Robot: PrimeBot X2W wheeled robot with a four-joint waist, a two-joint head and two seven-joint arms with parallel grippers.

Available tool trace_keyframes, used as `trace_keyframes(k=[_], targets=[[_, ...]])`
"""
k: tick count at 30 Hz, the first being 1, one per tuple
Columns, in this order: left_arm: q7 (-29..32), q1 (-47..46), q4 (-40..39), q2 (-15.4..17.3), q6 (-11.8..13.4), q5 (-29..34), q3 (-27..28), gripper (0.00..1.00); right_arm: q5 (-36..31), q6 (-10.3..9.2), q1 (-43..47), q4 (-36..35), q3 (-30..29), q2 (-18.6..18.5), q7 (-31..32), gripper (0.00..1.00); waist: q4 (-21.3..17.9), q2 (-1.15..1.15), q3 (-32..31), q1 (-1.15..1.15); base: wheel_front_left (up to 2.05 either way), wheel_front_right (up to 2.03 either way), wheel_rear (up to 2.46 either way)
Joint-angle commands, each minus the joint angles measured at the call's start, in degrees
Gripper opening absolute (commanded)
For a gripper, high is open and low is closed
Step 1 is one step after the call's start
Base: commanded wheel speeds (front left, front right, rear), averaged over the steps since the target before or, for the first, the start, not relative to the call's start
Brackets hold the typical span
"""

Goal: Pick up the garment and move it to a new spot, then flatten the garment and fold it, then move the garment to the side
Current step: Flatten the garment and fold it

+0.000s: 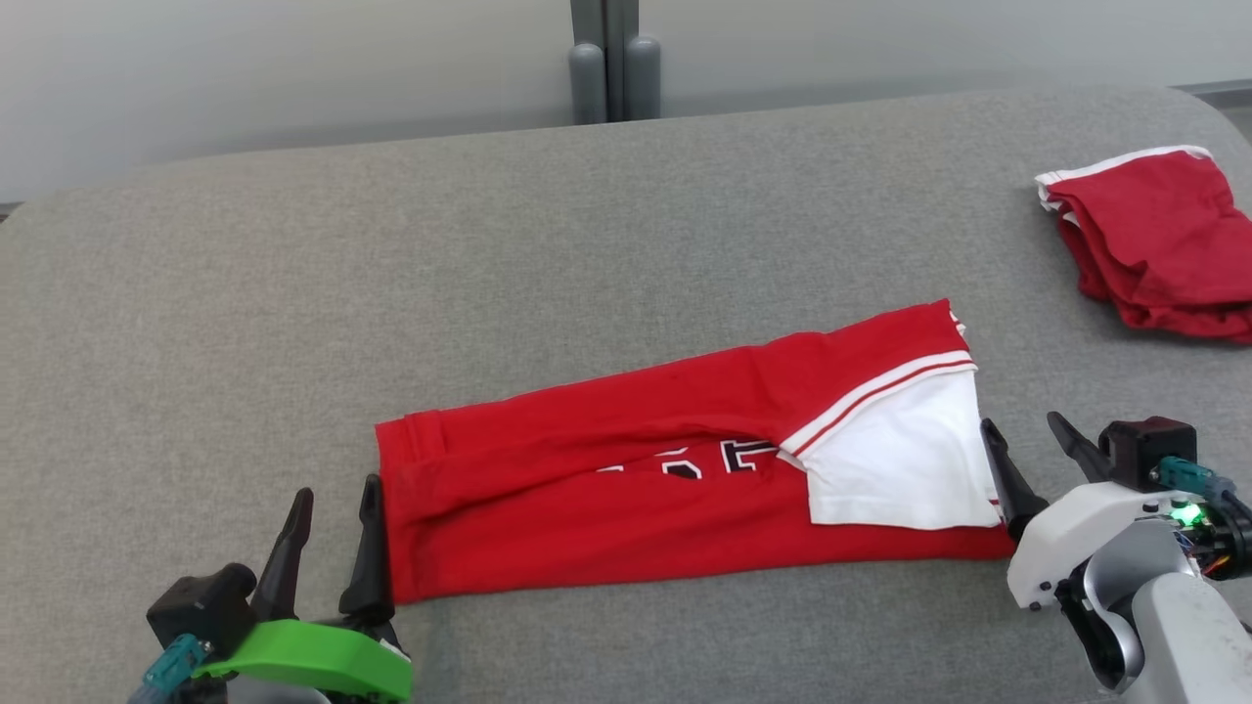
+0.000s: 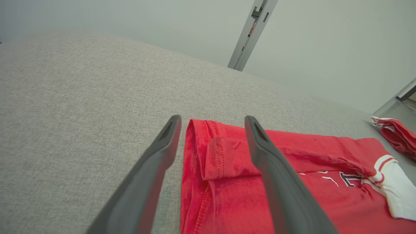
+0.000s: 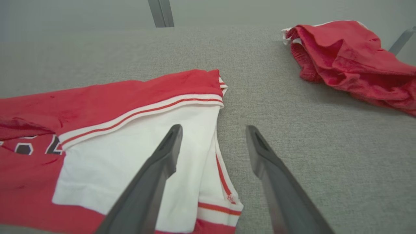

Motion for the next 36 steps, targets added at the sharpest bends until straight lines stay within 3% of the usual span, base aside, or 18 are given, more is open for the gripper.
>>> trace_keyframes(k=[1,15,16,20,27,36], targets=[[-0.2,0.8,0.1,-0.2,-0.5,0.9,0.4,1.0,-0.6,-0.08,-0.7,1.5,-0.5,-0.3,0.6,1.0,1.0,0.0,0.1,0.0,0.0,0.0,0.0],[-0.2,1.5,1.3,-2.0,-2.1,3.2,2.4,1.0,-0.5,-0.08,-4.2,15.2,0.2,0.1,3.8,1.0,4.1,0.0,0.0,0.0,0.0,0.0,0.0],[-0.2,1.6,1.4,-2.1,-2.1,3.2,2.6,1.0,-0.3,-0.08,-4.5,15.9,0.6,0.3,4.1,0.6,4.0,0.0,-0.1,0.0,0.0,0.0,0.0],[-0.2,1.5,1.6,-2.5,-2.3,3.6,3.0,1.0,0.4,-0.07,-5.8,18.2,1.8,0.8,4.3,0.0,3.5,0.0,-0.3,0.0,0.0,0.0,0.0],[-0.2,1.4,1.7,-3.0,-2.4,4.1,3.7,1.0,1.3,-0.09,-9.4,19.6,1.3,-0.6,2.0,0.0,1.9,0.0,-0.6,0.0,0.0,0.0,0.0],[-0.2,1.2,2.2,-3.6,-3.0,4.4,3.9,1.0,2.1,-0.1,-9.3,17.1,-3.6,-4.6,0.9,0.0,-0.1,0.0,-1.3,0.0,0.0,0.0,0.0]])
